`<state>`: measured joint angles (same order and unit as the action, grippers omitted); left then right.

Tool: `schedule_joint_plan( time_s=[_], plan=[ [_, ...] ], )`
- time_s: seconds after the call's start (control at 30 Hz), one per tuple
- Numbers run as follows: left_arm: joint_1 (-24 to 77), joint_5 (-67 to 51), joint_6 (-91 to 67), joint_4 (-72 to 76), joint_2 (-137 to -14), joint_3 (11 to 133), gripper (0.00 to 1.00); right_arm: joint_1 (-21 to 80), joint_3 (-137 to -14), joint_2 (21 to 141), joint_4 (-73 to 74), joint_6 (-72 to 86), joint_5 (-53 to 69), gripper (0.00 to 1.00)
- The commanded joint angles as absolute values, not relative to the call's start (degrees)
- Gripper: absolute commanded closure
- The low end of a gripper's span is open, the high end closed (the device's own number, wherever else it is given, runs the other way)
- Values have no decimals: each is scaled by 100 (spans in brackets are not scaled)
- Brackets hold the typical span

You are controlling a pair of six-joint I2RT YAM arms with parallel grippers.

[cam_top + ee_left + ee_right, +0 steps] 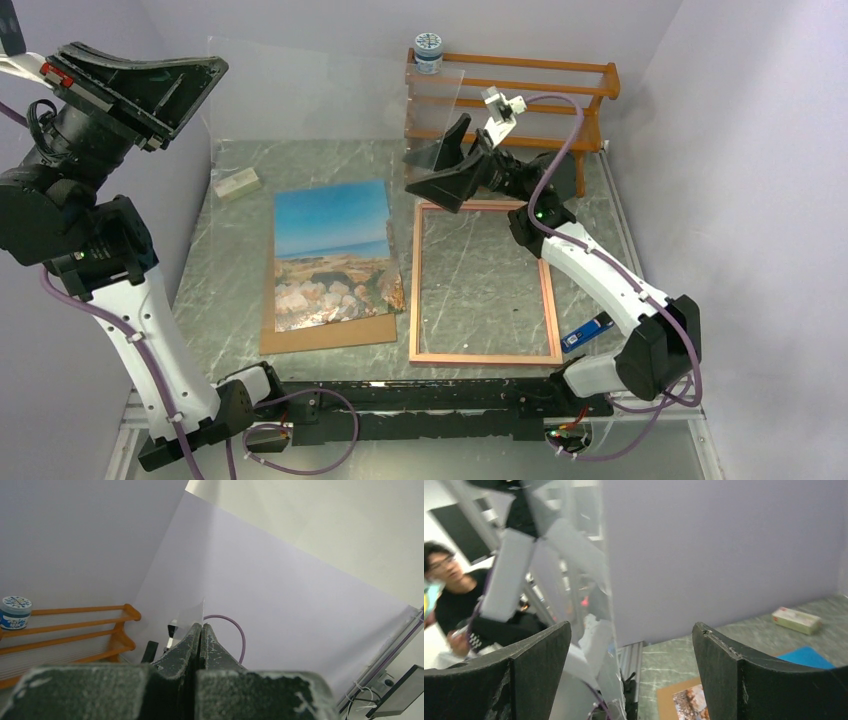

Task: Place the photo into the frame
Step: Place the photo frame item in the photo frame.

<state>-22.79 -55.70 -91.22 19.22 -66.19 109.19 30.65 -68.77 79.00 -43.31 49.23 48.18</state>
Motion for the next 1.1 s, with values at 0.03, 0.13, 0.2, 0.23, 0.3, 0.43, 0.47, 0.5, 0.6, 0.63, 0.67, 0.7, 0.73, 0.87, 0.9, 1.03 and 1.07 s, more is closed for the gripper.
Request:
schedule_joint_plan(
  time_s=[0.03, 0.13, 0.2, 0.23, 0.3, 0.43, 0.47, 0.5, 0.6, 0.63, 0.67, 0.7, 0.73, 0.87, 0.9, 1.03, 1.07],
  plan=[
    [-2280, -5316, -9185, 1982, -6574, 11028, 97, 3080, -6633, 7625, -6637, 5936, 5886, 9],
    [-2281, -5209, -9063, 1894, -6546, 11023, 98, 3089, -6531, 7638, -7007, 6217, 6094, 18],
    [-2278, -5129, -9045, 1879, -6536, 11007, 97, 3102, -6469, 7634, -7103, 6291, 6136, 25],
    [-2273, -5061, -9051, 1905, -6535, 10971, 97, 3122, -6441, 7636, -7131, 6312, 6138, 29],
    [-2281, -4965, -9061, 1989, -6524, 10889, 97, 3176, -6397, 7657, -7159, 6361, 6137, 34],
    [-2282, -4812, -9052, 2134, -6449, 10675, 97, 3324, -6420, 7830, -7296, 6567, 5973, 37],
    [-2284, -4799, -9042, 2139, -6428, 10632, 97, 3369, -6471, 7897, -7321, 6636, 5933, 40],
    [-2277, -4795, -9017, 2117, -6410, 10608, 97, 3395, -6549, 7960, -7326, 6707, 5873, 43],
    [-2281, -4790, -8945, 2047, -6362, 10536, 97, 3429, -6624, 8103, -7550, 6976, 5627, 54],
    [-2280, -4790, -8926, 2040, -6351, 10510, 97, 3428, -6634, 8126, -7594, 7022, 5560, 58],
    [-2277, -4790, -8928, 2039, -6338, 10481, 97, 3428, -6643, 8137, -7574, 7030, 5484, 63],
    [-2279, -4791, -8927, 2035, -6323, 10457, 97, 3437, -6647, 8143, -7523, 7022, 5396, 68],
    [-2277, -4790, -8932, 2037, -6315, 10426, 97, 3432, -6640, 8135, -7487, 7010, 5316, 72],
    [-2281, -4769, -8942, 2083, -6293, 10350, 98, 3428, -6609, 8047, -7283, 6876, 5064, 94],
    [-2281, -4767, -8925, 2076, -6293, 10341, 97, 3429, -6588, 7998, -7148, 6787, 5018, 100],
    [-2276, -4765, -8806, 1988, -6238, 10242, 91, 3407, -6518, 7770, -6500, 6374, 4910, 100],
    [-2276, -4754, -8731, 1960, -6199, 10175, 83, 3387, -6544, 7724, -6296, 6316, 4939, 100]
  ],
)
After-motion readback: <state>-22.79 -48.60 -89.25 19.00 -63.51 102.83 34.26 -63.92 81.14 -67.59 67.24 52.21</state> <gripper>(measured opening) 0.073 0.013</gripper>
